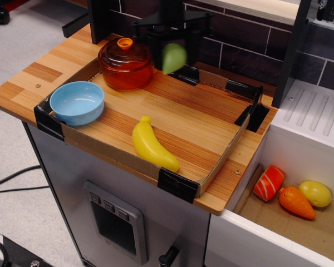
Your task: Put pear in bowl
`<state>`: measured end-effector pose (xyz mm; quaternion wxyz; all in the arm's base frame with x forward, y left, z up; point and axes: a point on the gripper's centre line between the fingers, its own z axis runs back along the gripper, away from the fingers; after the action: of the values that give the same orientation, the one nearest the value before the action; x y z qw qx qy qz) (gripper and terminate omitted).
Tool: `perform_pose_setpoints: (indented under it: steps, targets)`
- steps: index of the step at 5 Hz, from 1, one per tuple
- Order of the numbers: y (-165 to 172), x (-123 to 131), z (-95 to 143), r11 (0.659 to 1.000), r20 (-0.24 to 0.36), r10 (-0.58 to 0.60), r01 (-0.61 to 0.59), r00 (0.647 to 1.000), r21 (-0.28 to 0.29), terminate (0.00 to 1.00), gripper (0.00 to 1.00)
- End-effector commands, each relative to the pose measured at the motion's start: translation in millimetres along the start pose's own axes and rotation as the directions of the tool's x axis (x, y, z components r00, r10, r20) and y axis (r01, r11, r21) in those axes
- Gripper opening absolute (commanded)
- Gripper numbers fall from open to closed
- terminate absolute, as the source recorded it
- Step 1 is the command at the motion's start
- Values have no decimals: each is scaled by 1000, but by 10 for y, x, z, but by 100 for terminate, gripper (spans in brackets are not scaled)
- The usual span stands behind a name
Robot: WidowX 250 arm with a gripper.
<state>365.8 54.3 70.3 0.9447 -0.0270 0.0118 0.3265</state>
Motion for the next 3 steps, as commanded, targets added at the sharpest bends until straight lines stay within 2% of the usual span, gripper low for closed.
perform_pose_setpoints:
  steps: [1, 3]
  targets:
    - [612, 55, 356, 996, 59, -84, 83, 995, 17, 0, 0]
    - [976, 220, 429, 992, -38, -122, 123, 992, 25, 0, 0]
